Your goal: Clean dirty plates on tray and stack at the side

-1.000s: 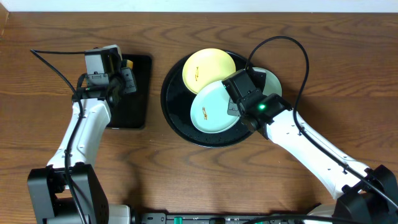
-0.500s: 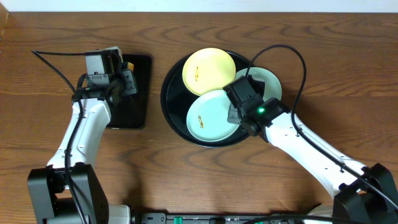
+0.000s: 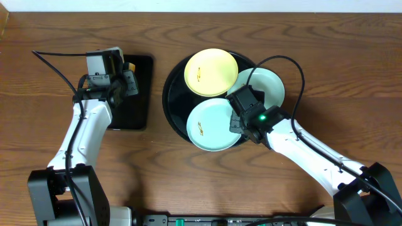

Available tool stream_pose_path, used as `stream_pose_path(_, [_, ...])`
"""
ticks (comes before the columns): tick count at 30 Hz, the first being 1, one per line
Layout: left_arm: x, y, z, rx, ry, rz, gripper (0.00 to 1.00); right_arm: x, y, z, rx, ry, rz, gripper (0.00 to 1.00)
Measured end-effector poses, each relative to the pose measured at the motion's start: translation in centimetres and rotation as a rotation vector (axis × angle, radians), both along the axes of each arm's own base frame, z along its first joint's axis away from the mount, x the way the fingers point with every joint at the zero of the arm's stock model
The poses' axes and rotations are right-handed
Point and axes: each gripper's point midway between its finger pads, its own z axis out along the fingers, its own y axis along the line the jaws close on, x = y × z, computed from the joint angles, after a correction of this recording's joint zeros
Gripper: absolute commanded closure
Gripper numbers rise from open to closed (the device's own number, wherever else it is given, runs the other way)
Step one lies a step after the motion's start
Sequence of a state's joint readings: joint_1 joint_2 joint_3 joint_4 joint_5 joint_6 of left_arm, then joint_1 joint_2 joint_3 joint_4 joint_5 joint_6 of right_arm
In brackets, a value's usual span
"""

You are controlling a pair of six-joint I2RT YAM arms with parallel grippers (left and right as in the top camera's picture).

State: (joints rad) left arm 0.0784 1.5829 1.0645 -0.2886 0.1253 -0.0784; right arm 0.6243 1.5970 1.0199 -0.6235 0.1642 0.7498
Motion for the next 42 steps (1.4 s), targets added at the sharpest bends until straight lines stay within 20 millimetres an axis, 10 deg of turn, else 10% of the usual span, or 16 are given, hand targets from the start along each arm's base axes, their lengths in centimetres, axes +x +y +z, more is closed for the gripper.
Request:
stream_pose_path(20, [0.0, 0.0, 0.0, 0.0, 0.0, 0.0, 0.93, -0.7, 0.7, -1.6, 0.044, 0.015, 0.054, 0.68])
stream_pose_path(28, [0.0, 0.0, 0.0, 0.0, 0.0, 0.0, 0.92, -0.5, 0.9, -2.8, 0.069, -0.022, 0.058, 0.76])
stream_pose_path(31, [0.0, 0.0, 0.0, 0.0, 0.0, 0.0, 0.93, -0.4, 1.0, -2.9, 0.074, -0.034, 0.066, 0.99])
stream_pose_path(42, [0.3, 0.0, 0.2, 0.001, -0.014, 0.0, 0.93, 1.4, 1.8, -1.8, 0.122, -0.122, 0.047, 0.99])
